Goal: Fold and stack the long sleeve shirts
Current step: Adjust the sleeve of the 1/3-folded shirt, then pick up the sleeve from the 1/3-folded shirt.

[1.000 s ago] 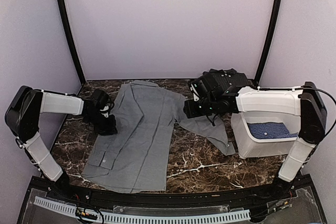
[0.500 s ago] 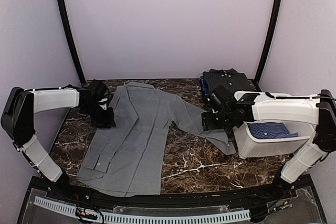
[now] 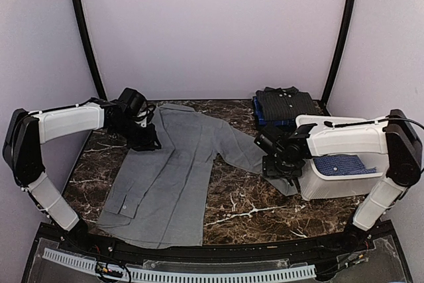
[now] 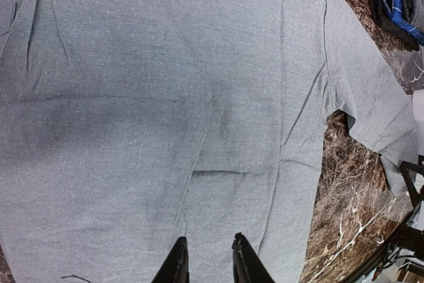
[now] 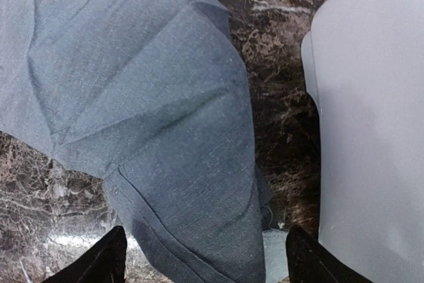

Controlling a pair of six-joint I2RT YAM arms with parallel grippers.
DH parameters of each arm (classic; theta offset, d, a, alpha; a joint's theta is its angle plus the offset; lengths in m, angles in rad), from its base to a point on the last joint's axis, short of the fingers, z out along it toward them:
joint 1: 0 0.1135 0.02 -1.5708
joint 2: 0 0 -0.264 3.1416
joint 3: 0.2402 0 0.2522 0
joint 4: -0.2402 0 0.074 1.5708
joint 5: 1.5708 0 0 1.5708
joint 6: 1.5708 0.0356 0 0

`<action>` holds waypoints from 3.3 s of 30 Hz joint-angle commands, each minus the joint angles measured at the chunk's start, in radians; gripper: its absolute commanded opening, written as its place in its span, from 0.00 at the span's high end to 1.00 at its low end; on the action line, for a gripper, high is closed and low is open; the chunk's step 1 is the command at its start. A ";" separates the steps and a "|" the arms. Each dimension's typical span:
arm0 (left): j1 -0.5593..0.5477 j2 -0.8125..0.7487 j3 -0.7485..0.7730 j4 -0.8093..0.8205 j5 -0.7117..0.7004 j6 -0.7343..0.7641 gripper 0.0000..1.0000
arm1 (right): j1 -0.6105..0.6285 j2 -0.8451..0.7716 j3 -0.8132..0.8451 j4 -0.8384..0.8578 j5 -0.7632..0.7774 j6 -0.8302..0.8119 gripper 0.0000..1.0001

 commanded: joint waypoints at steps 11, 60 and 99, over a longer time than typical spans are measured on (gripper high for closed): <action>-0.007 -0.017 0.046 0.073 0.082 -0.010 0.78 | 0.047 -0.059 0.080 0.234 0.044 -0.117 1.00; -0.085 -0.071 0.024 0.100 0.113 -0.009 0.78 | 0.129 0.030 -0.036 0.558 -0.135 -0.152 0.41; -0.090 -0.092 0.012 0.105 0.092 -0.014 0.78 | 0.139 0.130 0.077 0.170 0.122 0.095 1.00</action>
